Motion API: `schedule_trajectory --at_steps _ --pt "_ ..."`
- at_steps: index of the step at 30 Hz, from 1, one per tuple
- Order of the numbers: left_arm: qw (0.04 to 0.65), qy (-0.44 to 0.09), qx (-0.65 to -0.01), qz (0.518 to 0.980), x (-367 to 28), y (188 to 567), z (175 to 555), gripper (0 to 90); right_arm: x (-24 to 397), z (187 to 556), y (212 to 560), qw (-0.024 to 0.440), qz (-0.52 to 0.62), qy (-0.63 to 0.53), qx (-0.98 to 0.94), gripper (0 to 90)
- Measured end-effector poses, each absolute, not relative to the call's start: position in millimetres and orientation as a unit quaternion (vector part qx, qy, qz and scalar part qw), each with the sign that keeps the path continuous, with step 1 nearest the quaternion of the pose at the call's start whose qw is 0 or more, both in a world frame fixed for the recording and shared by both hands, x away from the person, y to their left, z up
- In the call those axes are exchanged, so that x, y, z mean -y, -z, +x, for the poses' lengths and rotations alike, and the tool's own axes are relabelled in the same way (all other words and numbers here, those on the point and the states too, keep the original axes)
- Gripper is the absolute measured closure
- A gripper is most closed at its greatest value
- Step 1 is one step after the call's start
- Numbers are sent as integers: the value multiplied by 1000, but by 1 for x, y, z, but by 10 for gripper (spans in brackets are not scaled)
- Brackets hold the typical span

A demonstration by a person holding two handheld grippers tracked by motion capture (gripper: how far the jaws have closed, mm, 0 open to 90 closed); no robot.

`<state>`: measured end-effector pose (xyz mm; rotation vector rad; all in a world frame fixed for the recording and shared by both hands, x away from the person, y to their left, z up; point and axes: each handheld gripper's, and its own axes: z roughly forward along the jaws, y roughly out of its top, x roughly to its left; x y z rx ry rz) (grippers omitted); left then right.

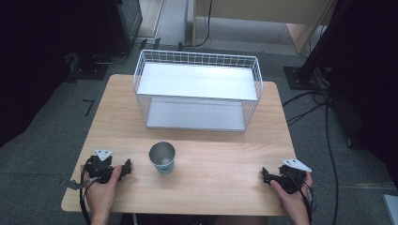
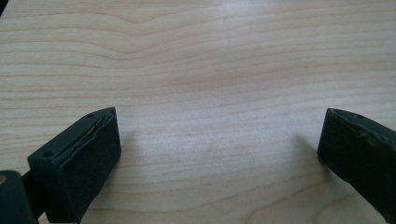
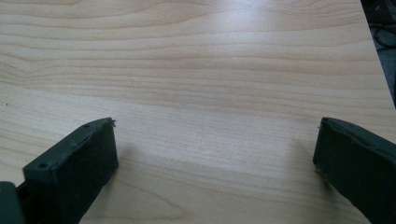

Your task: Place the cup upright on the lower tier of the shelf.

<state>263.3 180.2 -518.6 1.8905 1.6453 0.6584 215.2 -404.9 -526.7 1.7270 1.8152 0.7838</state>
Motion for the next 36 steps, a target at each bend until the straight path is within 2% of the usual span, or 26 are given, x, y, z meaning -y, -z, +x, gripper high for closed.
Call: schedule_trajectory --at_steps 3,9,13,16,30,36 --pt "269 -240 -613 703 -181 518 261 0 405 214 527 254 638 -288 -667 0" --pt "301 -238 -602 700 -185 513 248 0 405 214 527 253 638 -289 -667 0" --pt "319 -242 -574 715 -175 509 233 0 405 214 527 254 638 -289 -667 0" --pt "358 -237 -546 719 -161 503 220 0 405 214 527 253 638 -289 -667 0" --pt "392 -213 -475 759 -110 483 202 0 405 214 527 253 638 -288 -667 0" --pt "408 -204 -461 761 -95 480 204 0 405 214 527 253 638 -288 -667 0"
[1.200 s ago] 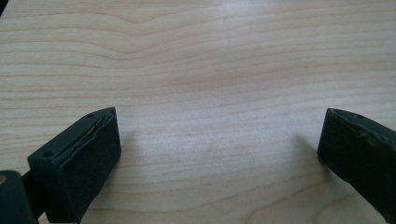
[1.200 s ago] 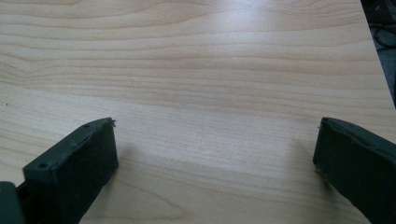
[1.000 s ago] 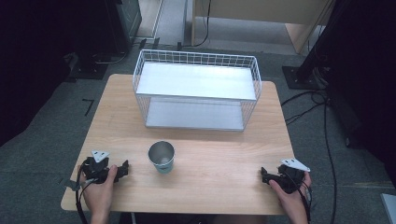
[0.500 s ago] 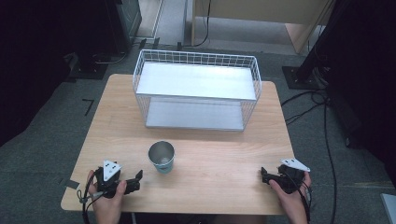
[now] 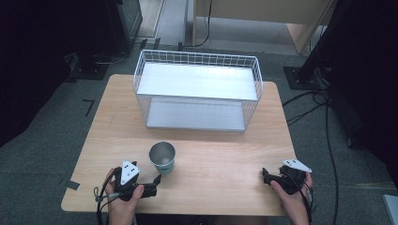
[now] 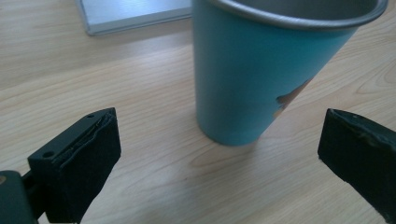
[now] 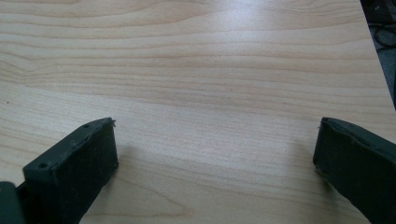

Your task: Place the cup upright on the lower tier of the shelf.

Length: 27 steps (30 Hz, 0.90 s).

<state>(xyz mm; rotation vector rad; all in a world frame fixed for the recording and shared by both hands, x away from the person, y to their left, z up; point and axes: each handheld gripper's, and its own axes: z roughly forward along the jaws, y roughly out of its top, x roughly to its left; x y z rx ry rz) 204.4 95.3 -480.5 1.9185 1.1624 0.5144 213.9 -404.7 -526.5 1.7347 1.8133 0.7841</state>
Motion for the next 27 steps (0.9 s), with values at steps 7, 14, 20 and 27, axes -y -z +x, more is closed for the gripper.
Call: schedule_trajectory --at_steps 7,14,20,27 --pt "423 -203 -449 760 -83 482 209 0 405 214 527 253 638 -289 -667 0" --pt "424 -202 -457 756 -70 485 218 1 405 214 527 254 638 -288 -667 0" --pt "430 -204 -462 748 -57 489 226 46 405 214 527 253 638 -288 -667 0" --pt "434 -217 -470 737 -47 491 231 82 405 214 527 254 638 -288 -667 0"
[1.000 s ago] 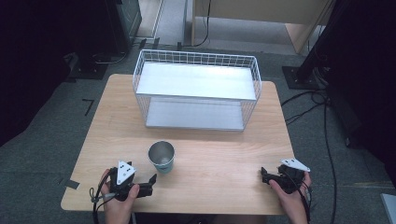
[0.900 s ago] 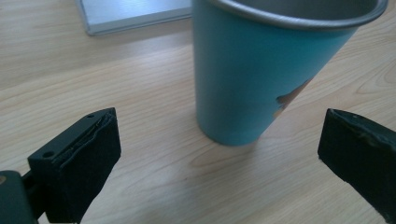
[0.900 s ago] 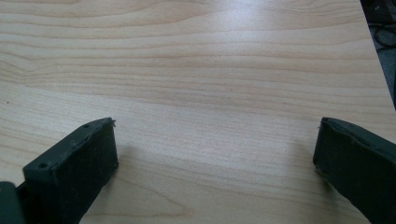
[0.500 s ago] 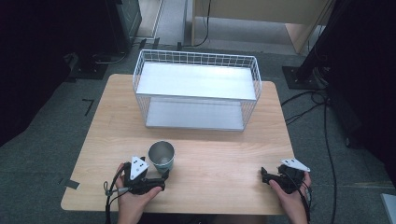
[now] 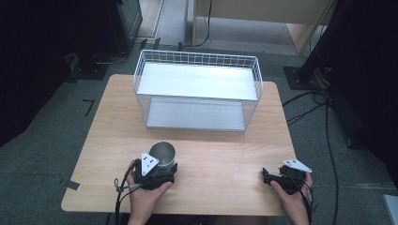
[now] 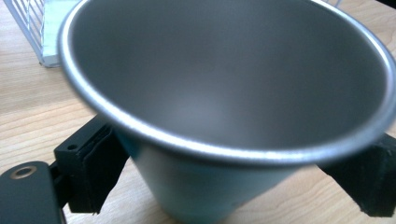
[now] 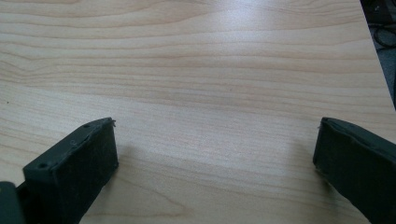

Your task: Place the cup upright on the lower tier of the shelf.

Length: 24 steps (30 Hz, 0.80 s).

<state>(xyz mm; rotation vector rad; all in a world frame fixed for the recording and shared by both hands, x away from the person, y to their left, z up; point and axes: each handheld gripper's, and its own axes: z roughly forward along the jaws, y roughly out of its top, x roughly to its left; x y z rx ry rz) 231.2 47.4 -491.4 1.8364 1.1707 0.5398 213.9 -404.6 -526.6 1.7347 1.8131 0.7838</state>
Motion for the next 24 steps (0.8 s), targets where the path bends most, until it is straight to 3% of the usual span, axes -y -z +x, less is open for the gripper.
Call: schedule_trajectory --at_steps 7,24 --pt "435 -243 -473 727 -46 488 232 153 405 214 527 254 638 -288 -667 0" --pt "458 -282 -464 704 -42 476 231 168 405 213 527 255 636 -289 -669 0"
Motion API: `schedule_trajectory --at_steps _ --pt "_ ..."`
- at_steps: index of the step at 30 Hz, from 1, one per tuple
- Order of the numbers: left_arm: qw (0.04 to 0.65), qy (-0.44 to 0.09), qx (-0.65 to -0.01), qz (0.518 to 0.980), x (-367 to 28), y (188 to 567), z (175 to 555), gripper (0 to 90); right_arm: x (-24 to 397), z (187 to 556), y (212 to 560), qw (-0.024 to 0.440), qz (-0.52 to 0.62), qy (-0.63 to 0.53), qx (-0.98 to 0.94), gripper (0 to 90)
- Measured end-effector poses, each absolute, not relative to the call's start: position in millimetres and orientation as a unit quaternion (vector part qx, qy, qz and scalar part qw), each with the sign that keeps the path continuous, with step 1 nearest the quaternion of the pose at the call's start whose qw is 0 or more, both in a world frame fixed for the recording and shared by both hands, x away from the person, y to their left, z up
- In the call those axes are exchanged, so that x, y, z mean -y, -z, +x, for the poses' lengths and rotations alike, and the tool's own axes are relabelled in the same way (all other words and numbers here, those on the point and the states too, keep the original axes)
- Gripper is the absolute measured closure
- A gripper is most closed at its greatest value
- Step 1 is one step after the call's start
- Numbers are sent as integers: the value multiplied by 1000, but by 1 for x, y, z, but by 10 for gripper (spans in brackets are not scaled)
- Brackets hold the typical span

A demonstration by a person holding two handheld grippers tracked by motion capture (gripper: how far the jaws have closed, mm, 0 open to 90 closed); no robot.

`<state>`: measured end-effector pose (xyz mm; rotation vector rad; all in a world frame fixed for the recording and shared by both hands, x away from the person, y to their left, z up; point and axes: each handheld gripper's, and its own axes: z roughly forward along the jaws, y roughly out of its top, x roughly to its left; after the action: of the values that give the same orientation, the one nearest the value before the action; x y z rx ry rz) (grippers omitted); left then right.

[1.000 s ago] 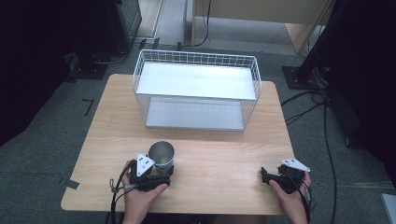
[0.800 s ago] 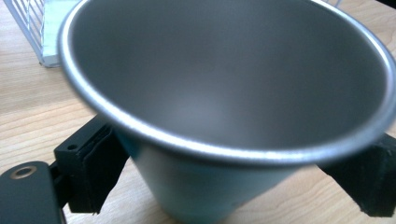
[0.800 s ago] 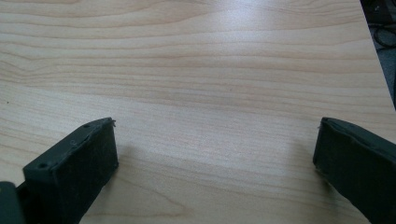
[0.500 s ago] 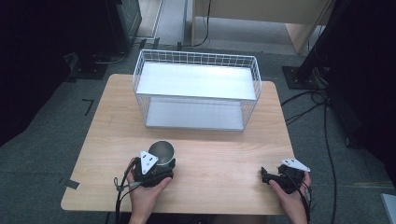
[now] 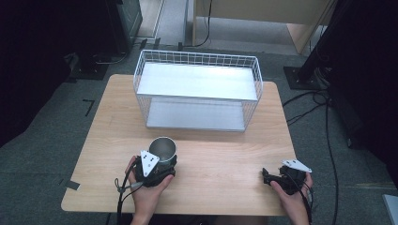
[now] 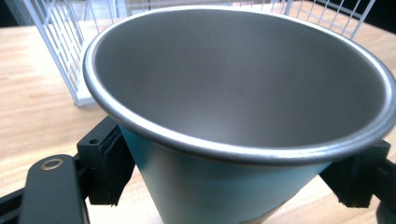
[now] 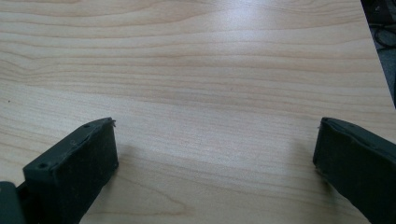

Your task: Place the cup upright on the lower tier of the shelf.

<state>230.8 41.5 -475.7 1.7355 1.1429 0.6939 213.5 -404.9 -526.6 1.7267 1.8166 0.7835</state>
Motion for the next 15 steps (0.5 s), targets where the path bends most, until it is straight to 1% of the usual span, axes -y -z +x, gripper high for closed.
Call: schedule_trajectory --at_steps 15 --pt "478 -304 -453 688 -38 454 244 169 405 213 527 254 636 -288 -669 0"
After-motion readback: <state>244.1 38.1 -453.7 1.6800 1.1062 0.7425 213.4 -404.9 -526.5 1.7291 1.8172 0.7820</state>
